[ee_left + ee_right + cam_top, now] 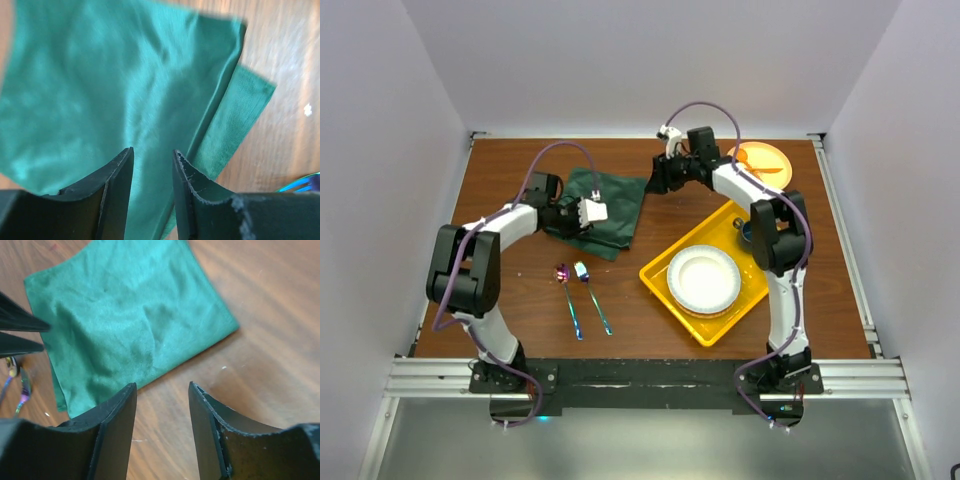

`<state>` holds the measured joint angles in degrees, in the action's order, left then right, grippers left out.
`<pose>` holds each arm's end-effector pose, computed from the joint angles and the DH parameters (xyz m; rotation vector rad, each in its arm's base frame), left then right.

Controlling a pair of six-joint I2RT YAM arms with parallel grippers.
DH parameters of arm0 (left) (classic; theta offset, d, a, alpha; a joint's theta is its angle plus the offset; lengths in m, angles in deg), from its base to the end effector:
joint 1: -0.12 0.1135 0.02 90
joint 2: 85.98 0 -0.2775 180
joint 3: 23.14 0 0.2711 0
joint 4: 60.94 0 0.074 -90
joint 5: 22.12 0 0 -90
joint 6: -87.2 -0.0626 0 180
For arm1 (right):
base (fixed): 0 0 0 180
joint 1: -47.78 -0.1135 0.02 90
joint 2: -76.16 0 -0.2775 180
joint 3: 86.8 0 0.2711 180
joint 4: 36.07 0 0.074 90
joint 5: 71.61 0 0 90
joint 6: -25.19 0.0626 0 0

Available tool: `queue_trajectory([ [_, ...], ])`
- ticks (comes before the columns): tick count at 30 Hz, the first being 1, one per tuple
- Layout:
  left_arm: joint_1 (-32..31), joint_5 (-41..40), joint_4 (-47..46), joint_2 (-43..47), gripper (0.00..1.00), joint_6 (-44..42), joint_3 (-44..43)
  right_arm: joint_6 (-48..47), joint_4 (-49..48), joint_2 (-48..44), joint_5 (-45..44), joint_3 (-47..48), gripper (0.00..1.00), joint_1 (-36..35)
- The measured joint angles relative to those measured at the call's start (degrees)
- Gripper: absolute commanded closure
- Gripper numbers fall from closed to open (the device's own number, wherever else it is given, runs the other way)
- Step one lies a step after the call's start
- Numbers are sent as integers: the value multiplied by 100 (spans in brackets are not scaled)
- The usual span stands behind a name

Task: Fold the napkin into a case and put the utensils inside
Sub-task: Turn over the upper triangle folded napkin at the center of the board, then smooth out the lower triangle-folded napkin at the center of the board.

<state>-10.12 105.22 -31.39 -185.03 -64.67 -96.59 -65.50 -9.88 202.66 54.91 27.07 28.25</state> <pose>0.3661 -0.1047 0.1688 1.5503 1.7152 -0.3851 0.5026 0.2178 0.1994 -0.7316 2.1140 0.8924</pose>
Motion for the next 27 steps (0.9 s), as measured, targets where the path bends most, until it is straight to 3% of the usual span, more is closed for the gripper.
queue_trajectory([
  [4,35,-247,11,-313,63,-234,2,439,-17,219,-76,0,51,-81],
  [11,35,-654,79,-455,87,-553,4,970,4,479,-83,197,51,-116],
  [16,37,-798,70,-457,95,-496,81,1207,-4,640,-81,450,55,-120],
  [27,39,-911,11,-678,100,1399,-219,1731,-120,1532,-109,1285,51,-195],
])
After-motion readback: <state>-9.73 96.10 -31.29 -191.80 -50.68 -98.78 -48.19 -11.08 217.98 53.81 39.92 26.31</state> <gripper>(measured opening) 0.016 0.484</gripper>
